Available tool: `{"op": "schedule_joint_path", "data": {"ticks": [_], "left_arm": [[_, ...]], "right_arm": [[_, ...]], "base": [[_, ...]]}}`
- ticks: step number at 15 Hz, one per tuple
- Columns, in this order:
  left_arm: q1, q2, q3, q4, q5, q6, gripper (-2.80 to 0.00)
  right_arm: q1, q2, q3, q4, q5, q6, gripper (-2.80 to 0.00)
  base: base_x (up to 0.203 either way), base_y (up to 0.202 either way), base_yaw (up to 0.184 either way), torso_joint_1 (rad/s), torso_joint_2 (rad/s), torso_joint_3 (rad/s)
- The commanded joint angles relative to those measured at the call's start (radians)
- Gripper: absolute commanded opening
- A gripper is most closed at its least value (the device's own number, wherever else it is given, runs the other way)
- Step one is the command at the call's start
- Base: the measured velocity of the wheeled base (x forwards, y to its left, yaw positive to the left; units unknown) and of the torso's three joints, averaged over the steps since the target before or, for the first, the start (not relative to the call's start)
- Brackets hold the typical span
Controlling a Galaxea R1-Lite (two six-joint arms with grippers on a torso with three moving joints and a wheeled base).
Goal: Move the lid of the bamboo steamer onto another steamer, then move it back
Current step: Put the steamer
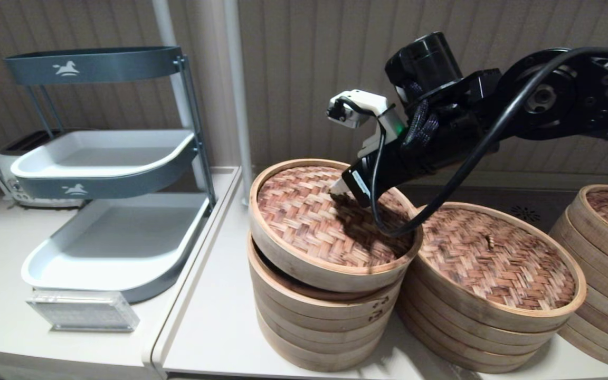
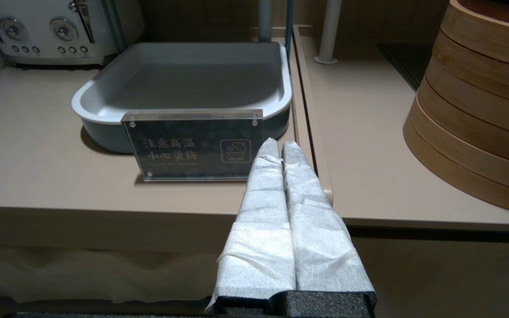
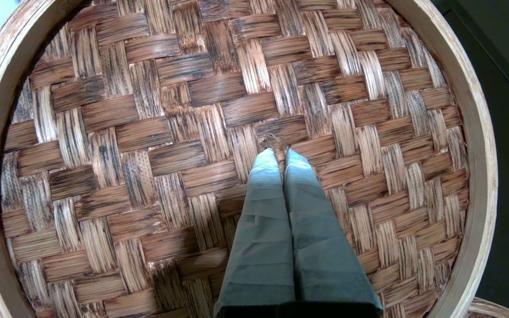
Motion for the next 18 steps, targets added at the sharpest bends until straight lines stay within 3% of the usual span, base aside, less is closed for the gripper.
{"op": "schedule_joint_path", "data": {"ticks": [1,18], "left_arm": [[0.000,0.000,0.028,-0.001,0.000,0.000,-2.80],[0.000,0.000,0.028,-0.001,0.000,-0.001,-2.80]], "right_arm": [[0.001,0.007,-0.001,-0.002,0.001,-0.002,-2.80],[0.029,0.041,0.003,0.003,0.000,-0.003,-2.80]], "base": [[0.000,0.000,0.000,0.000,0.00,0.000],[0.000,0.000,0.000,0.000,0.00,0.000]]}}
